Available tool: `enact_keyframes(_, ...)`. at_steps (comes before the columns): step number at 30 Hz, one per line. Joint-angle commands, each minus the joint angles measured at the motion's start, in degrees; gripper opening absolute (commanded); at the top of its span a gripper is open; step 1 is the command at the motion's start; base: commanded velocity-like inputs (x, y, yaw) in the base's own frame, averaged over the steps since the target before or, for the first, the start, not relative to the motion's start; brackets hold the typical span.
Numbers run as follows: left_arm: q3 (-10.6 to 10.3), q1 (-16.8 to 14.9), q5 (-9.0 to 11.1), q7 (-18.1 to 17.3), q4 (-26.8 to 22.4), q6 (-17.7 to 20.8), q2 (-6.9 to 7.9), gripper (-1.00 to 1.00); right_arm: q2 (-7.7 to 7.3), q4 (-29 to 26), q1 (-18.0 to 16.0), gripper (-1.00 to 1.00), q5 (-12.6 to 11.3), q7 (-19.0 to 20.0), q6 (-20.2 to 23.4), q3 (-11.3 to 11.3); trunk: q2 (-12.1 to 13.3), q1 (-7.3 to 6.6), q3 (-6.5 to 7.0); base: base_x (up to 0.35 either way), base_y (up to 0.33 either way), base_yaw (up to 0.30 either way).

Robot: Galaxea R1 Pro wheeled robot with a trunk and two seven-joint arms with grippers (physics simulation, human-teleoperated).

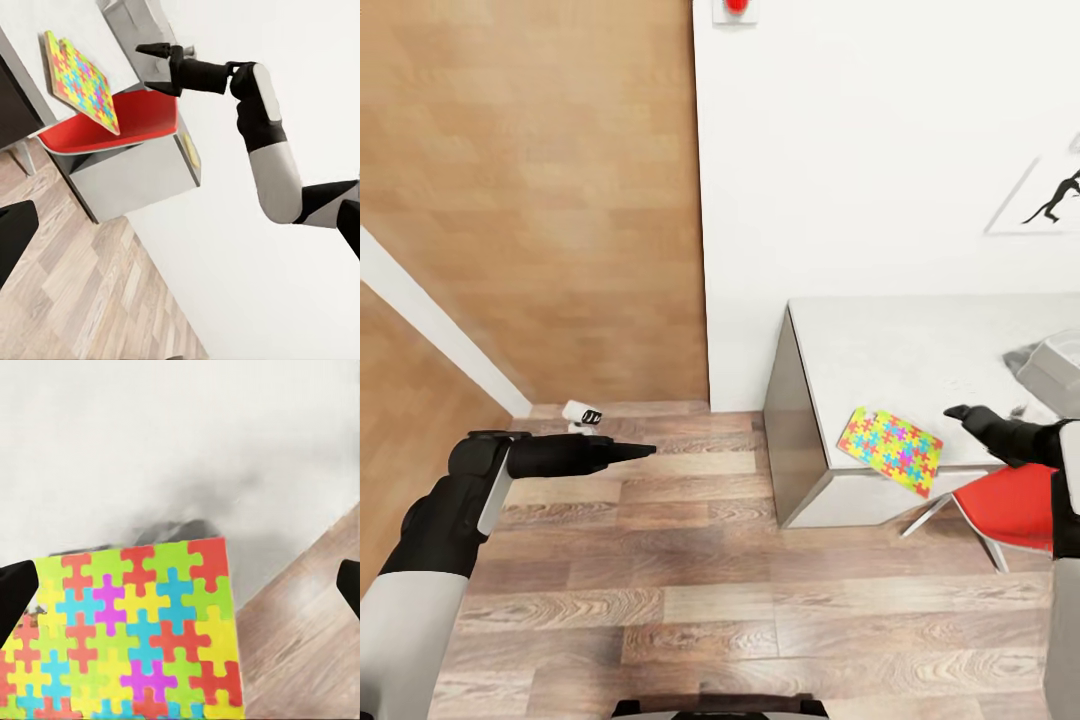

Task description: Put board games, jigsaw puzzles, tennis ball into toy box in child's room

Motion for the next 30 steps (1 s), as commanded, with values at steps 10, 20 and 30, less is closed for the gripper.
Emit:
enact_keyframes(10, -0.25, -0.04, -0.04, -0.22, 0.00, 0.61, -0.34, 1.00, 0.24, -12.49, 28.06, 1.00, -20.22, 16.88, 1.05, -12.96, -0.09, 0.05, 0.82, 0.000, 0.000, 0.000)
enact_keyframes(20, -0.57, -0.04, -0.09, -0.22, -0.07, 0.61, -0.57, 1.00, 5.35, -12.84, 41.23, 1.00, -20.33, 38.47, -0.67, -15.36, -0.09, 0.05, 1.72, 0.000, 0.000, 0.000)
enact_keyframes(30, -0.77, -0.04, -0.19, -0.22, -0.06, 0.61, -0.73, 1.00, 6.27, -12.79, 42.46, 1.00, -20.32, 43.82, -1.47, -14.76, -0.09, 0.05, 2.62, 0.000, -0.025, 0.000)
